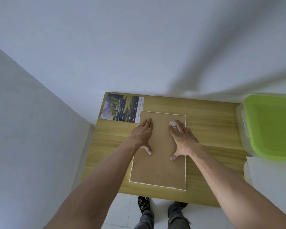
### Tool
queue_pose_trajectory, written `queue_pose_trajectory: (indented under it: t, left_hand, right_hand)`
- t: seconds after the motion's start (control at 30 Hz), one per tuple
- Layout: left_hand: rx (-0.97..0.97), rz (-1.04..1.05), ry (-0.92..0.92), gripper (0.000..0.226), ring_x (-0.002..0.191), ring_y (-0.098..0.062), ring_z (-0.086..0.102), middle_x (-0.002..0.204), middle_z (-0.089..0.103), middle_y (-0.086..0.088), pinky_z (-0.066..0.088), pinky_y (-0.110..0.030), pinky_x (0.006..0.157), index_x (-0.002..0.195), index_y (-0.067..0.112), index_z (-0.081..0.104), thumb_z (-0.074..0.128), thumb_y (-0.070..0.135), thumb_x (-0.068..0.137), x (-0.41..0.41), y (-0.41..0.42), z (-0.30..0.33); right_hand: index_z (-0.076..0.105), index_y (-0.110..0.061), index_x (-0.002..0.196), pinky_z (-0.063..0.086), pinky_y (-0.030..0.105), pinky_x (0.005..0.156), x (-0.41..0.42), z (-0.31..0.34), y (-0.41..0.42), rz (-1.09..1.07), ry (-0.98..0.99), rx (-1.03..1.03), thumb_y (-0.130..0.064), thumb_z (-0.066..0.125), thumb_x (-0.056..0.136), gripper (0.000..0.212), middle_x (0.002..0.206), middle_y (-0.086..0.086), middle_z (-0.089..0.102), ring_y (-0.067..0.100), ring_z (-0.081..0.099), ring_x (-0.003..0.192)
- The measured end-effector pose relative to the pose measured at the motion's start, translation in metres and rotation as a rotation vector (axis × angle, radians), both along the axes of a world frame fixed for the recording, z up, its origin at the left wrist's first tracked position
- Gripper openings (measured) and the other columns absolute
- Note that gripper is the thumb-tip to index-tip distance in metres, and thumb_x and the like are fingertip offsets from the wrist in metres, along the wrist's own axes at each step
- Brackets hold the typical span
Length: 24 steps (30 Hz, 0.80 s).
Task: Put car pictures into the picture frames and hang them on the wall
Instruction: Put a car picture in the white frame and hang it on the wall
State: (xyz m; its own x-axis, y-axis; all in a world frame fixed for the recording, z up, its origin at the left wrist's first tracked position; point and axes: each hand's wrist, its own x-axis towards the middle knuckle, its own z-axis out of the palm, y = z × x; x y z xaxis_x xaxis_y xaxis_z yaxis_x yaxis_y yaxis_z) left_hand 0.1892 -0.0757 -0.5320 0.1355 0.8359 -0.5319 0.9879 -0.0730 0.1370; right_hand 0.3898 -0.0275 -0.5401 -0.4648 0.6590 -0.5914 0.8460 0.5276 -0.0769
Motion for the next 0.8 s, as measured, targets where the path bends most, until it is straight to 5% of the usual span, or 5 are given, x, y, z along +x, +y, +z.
queue_pose_trajectory:
  t: [0.23,0.37,0.47,0.63,0.8]
  left_hand:
    - [0.011,0.032,-0.009,0.140,0.150,-0.022,-0.015,0.161,-0.021,-0.007,0.000,-0.039,0.123,0.153,0.006,-0.013,0.080,0.059,0.063,-0.009,-0.013,-0.013]
    - [0.093,0.176,-0.001,0.131,0.150,-0.027,-0.011,0.164,-0.009,-0.010,-0.001,-0.046,0.122,0.155,0.009,0.002,0.079,0.061,0.063,-0.005,-0.030,-0.015]
    - [0.167,0.443,-0.024,0.122,0.149,-0.036,0.006,0.159,0.011,-0.020,0.011,-0.046,0.121,0.151,0.004,0.015,0.082,0.056,0.063,0.006,-0.053,-0.012]
    - [0.215,0.816,-0.297,0.073,0.126,-0.029,0.045,0.130,0.054,-0.009,0.045,-0.040,0.098,0.132,0.009,0.043,0.076,0.043,0.077,0.027,-0.083,-0.008]
    - [0.307,1.105,-0.507,0.063,0.108,-0.031,0.061,0.116,0.068,-0.009,0.051,-0.040,0.088,0.133,0.015,0.049,0.076,0.029,0.079,0.028,-0.089,0.008]
  right_hand:
    - [-0.017,-0.021,0.156,0.001,0.047,0.123,0.002,0.001,-0.006,0.002,0.008,0.020,-0.062,0.085,0.056,0.149,0.160,0.012,-0.029,0.030,-0.019,0.151]
    - [0.006,-0.022,0.158,0.020,0.047,0.120,0.004,0.005,-0.031,-0.166,0.077,0.062,-0.049,0.088,0.061,0.129,0.165,0.012,-0.009,0.030,-0.001,0.153]
    - [0.025,-0.021,0.151,0.046,0.041,0.100,0.012,0.008,-0.059,-0.462,0.213,0.074,-0.039,0.086,0.070,0.103,0.162,0.011,0.008,0.029,0.028,0.144]
    - [0.045,-0.012,0.144,0.043,0.034,0.101,0.016,0.001,-0.094,-0.849,0.492,0.015,-0.030,0.075,0.081,0.072,0.144,0.009,0.042,0.023,0.046,0.131]
    - [0.066,-0.014,0.095,0.048,0.031,0.074,0.024,0.011,-0.095,-1.177,0.825,-0.098,-0.022,0.078,0.070,0.029,0.104,0.009,0.072,0.029,0.067,0.092]
